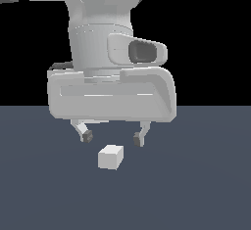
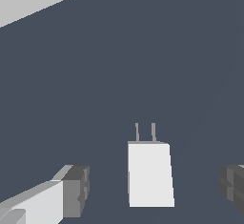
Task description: Plug the charger into the wall socket.
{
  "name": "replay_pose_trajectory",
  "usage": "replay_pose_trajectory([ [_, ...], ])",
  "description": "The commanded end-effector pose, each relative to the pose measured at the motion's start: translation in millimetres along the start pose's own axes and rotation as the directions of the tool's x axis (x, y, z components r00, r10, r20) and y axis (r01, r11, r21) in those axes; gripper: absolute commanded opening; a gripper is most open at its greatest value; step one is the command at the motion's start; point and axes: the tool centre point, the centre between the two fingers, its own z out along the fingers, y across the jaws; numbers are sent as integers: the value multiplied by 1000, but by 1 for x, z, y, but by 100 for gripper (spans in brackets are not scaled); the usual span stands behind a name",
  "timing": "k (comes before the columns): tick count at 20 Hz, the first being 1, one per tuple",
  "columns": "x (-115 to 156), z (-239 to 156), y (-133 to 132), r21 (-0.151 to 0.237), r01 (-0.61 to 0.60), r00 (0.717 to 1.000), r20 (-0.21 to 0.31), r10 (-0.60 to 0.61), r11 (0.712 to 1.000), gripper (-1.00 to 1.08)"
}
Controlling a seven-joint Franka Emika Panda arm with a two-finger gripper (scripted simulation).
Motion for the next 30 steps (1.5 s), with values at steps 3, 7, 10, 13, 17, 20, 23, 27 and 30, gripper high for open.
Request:
replay_pose_trajectory([
  [3, -5, 19, 0, 0, 0, 1000, 1, 0, 1000, 100],
  [7, -7, 28, 0, 0, 0, 1000, 1, 0, 1000, 100],
  [10, -8, 30, 0, 0, 0, 1000, 1, 0, 1000, 100],
  [13, -8, 30, 0, 0, 0, 1000, 1, 0, 1000, -100],
  [17, -8, 30, 0, 0, 0, 1000, 1, 0, 1000, -100],
  [20, -8, 30, 0, 0, 0, 1000, 1, 0, 1000, -100],
  [23, -7, 30, 0, 1, 3, 1000, 0, -3, 1000, -100],
  [27, -3, 26, -2, 7, 32, 999, 0, -32, 999, -100],
  [30, 3, 20, -6, 16, 72, 997, -2, -72, 997, -100],
])
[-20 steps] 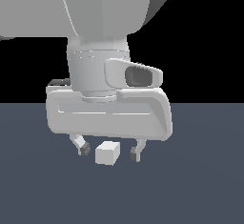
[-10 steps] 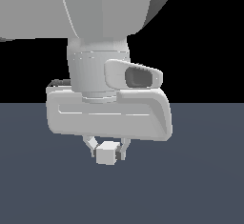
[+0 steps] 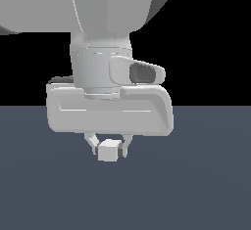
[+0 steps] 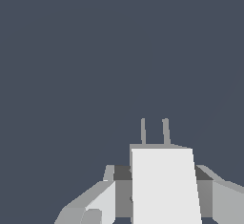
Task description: Plug the charger into the wall socket.
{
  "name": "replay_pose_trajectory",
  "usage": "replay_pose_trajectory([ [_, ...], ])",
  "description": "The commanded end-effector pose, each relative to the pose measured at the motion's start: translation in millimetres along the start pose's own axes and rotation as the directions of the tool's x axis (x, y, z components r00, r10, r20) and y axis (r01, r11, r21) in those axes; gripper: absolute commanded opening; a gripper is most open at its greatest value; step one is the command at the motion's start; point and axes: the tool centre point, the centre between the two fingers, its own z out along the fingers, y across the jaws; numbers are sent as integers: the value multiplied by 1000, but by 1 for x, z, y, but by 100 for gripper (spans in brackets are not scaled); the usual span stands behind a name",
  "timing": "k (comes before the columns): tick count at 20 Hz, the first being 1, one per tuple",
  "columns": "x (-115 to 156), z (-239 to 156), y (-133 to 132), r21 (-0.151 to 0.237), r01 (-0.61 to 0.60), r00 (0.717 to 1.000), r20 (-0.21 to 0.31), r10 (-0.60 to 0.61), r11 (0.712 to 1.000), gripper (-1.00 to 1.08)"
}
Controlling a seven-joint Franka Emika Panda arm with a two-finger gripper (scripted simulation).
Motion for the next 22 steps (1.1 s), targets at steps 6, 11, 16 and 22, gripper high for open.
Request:
replay_pose_trajectory([
  [6, 21, -20, -12, 31, 135, 991, -6, -135, 990, -100],
  [11, 37, -37, -25, 60, 255, 967, -12, -255, 965, -100],
  [16, 49, -52, -38, 86, 352, 936, -19, -352, 932, -100],
  [22, 57, -62, -49, 105, 422, 906, -25, -422, 900, -100],
])
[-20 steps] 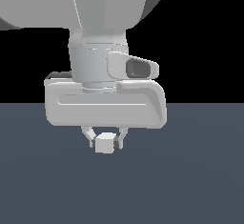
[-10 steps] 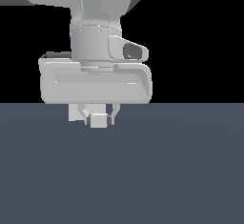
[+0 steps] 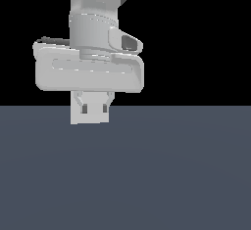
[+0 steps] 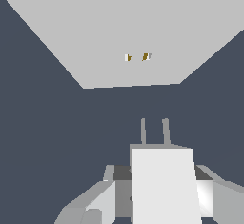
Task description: Plug the charger into the wall socket.
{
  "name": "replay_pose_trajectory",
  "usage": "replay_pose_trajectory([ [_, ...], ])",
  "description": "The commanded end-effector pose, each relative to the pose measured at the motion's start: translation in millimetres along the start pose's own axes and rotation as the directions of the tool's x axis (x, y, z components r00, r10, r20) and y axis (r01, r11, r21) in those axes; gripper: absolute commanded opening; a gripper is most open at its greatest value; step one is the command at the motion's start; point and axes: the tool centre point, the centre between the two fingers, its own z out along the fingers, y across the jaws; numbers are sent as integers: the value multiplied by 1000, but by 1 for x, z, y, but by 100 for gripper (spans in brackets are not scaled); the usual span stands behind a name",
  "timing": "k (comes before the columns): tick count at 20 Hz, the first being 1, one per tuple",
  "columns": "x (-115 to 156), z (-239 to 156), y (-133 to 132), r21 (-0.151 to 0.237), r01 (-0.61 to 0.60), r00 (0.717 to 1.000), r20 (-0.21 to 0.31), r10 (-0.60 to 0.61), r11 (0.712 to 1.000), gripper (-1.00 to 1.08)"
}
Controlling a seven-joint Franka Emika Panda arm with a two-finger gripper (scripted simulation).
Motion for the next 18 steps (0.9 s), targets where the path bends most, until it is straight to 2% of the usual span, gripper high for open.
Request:
replay_pose_trajectory([
  [1, 4, -3, -3, 7, 27, 1000, 1, -27, 1000, -100],
  [18, 16, -4, -6, 14, 49, 999, 1, -49, 999, -100],
])
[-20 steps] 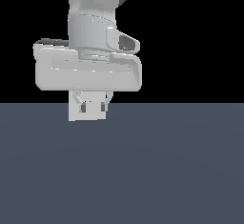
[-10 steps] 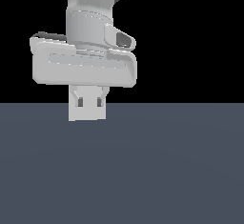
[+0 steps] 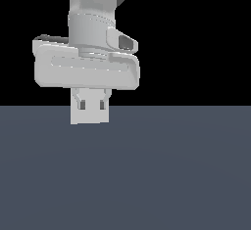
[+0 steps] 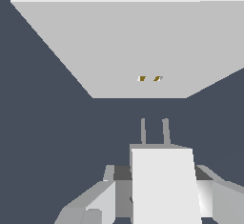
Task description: Plug the charger into the wall socket.
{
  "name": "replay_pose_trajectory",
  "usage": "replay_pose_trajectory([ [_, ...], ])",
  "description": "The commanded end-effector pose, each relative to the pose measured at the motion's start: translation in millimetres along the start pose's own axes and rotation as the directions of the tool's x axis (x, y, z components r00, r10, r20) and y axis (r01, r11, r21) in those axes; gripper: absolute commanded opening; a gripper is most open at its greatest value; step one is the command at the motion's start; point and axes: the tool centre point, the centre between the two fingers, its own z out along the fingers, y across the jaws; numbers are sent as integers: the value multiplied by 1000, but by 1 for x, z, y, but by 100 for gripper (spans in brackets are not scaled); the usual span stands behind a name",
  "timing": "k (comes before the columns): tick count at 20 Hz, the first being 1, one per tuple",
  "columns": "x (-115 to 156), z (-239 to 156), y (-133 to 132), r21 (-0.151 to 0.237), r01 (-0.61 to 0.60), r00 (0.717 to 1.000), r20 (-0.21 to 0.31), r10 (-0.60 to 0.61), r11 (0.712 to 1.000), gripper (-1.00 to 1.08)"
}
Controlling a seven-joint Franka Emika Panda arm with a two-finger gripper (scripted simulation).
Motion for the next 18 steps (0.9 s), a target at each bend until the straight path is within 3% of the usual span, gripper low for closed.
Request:
replay_pose_trajectory([
  [1, 6, 1, 0, 0, 1, 1000, 0, -1, 1000, -100],
  [10, 37, 9, -1, 1, 3, 1000, 0, -3, 1000, -100],
  [18, 43, 10, -1, 1, 4, 1000, 0, -4, 1000, -100],
])
